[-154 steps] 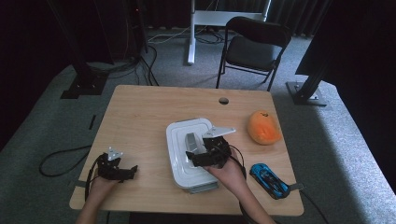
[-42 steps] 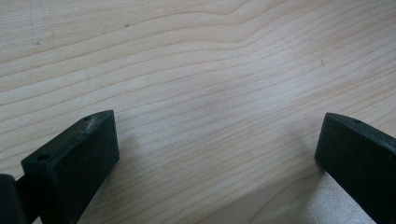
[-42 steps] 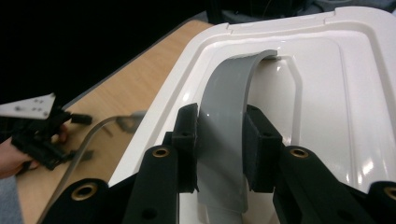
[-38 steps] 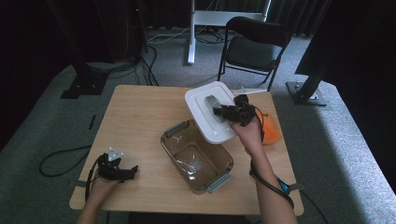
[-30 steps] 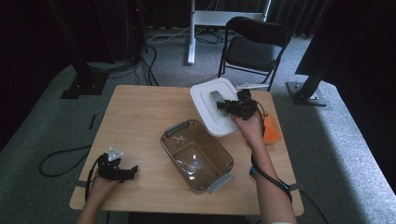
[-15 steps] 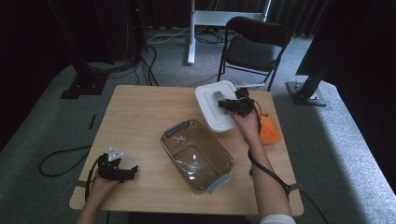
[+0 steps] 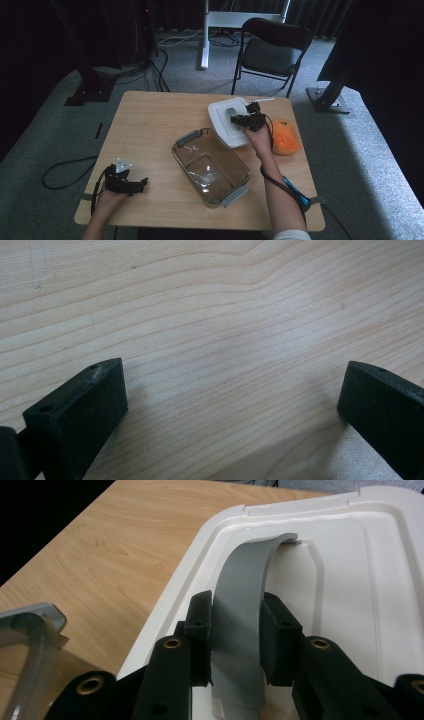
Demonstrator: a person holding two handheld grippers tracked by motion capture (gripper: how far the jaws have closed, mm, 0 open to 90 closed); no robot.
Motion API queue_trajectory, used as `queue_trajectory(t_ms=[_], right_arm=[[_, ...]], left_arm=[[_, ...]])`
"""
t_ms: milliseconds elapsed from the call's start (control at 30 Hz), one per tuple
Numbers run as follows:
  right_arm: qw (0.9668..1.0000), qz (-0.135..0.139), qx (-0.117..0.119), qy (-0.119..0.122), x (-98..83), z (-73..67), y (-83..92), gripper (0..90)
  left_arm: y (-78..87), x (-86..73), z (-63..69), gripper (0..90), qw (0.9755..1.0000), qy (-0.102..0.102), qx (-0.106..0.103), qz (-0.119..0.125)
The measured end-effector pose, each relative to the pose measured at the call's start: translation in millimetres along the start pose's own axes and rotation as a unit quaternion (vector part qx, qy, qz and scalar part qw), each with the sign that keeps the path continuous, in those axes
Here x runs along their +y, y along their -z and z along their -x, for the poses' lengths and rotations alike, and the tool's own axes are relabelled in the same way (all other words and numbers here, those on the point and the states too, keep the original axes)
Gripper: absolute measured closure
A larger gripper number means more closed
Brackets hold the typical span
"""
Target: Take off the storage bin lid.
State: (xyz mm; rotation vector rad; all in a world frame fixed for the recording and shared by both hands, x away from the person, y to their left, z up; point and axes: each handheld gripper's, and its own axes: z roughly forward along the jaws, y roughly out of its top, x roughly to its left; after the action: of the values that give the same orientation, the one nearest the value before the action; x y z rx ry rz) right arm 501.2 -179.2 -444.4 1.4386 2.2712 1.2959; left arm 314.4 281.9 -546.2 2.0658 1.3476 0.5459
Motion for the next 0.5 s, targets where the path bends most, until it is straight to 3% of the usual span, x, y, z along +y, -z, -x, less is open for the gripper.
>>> queue_trajectory(t_ms=[500], right_arm=[[0.9996, -0.022, -0.001, -0.018, -28.5, 4.2, -26.7, 69.4]], left_arm=[[0.1, -0.2, 0.3, 0.1, 1.0000, -0.001, -0.001, 0.001]])
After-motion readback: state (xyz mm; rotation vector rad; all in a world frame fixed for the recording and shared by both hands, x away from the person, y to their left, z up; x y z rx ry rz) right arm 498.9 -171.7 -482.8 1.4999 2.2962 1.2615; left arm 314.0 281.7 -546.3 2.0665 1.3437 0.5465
